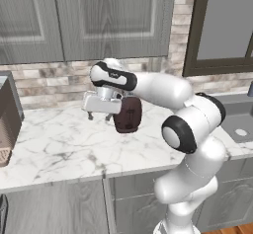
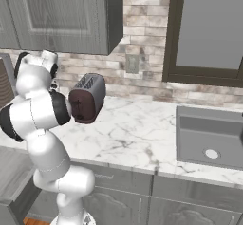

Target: Take the tongs from the drawer on the left and place them on the dining counter next to the tray containing the kebab skewer.

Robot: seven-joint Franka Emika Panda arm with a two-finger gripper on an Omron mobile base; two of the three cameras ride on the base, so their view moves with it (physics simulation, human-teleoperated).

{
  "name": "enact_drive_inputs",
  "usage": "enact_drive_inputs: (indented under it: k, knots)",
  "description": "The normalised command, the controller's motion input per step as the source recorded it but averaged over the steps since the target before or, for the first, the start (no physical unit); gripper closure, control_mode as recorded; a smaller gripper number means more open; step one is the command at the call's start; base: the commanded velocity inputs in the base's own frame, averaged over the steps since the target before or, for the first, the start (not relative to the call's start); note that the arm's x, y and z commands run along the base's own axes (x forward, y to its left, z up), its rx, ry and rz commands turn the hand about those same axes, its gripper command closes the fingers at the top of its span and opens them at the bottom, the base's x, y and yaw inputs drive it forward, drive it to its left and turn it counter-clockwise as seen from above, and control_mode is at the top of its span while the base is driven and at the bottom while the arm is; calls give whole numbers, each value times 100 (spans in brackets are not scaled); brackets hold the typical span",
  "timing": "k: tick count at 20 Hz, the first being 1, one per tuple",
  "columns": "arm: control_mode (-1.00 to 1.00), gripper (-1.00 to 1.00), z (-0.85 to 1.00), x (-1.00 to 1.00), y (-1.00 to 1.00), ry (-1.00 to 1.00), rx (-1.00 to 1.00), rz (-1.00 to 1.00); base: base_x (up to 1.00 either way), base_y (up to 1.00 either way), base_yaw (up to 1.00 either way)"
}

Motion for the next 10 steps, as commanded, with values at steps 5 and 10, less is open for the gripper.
enact_drive_inputs:
  k: [5,10]
  knots:
    - [-100,-100,-35,-7,0,-5,0,0,0,0,0]
    - [-100,-100,-4,-33,-1,-6,0,0,0,0,0]
